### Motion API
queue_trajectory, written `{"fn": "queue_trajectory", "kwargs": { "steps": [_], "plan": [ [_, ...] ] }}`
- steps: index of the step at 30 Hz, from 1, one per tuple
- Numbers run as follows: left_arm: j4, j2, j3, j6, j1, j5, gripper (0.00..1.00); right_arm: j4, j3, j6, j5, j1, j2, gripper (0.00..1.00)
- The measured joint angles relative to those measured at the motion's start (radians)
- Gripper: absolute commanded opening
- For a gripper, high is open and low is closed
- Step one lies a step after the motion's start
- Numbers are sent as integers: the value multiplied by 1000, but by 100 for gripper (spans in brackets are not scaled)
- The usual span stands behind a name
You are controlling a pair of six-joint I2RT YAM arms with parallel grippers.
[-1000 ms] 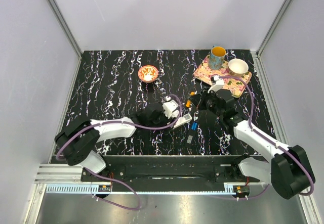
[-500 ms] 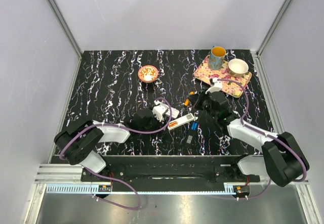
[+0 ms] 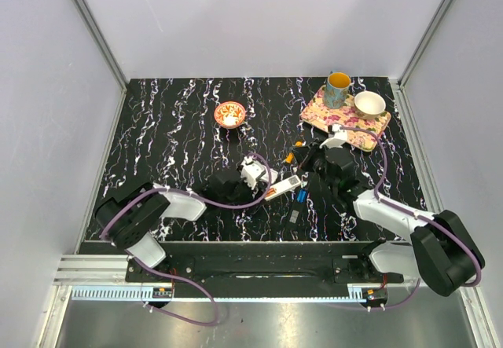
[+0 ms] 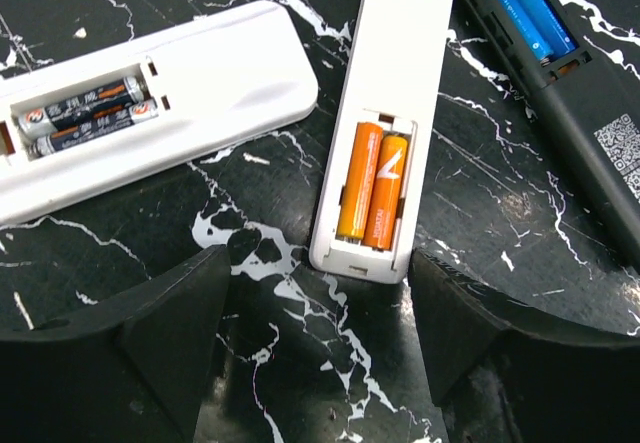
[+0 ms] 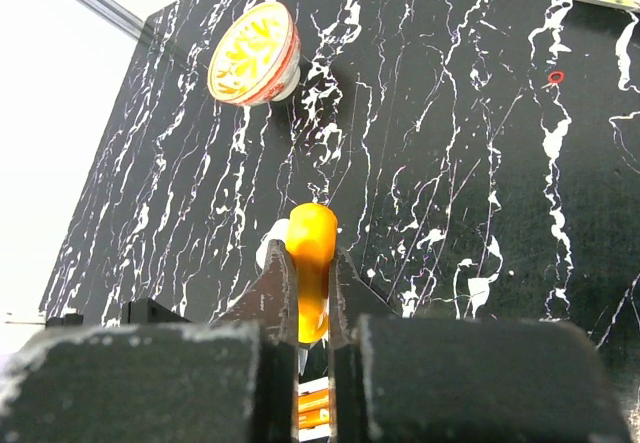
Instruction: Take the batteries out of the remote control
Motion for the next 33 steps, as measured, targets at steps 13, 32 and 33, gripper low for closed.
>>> {"fn": "queue_trajectory", "kwargs": {
  "steps": [13, 32, 33],
  "plan": [
    [45, 58, 29, 14, -33, 4, 29, -1, -12, -7, 227, 151, 32, 0],
    [17, 65, 53, -7, -74, -40, 11, -20, -22, -72, 585, 306, 70, 0],
    [17, 65, 53, -7, -75, -40, 11, -19, -26, -72, 583, 306, 70, 0]
  ]
}}
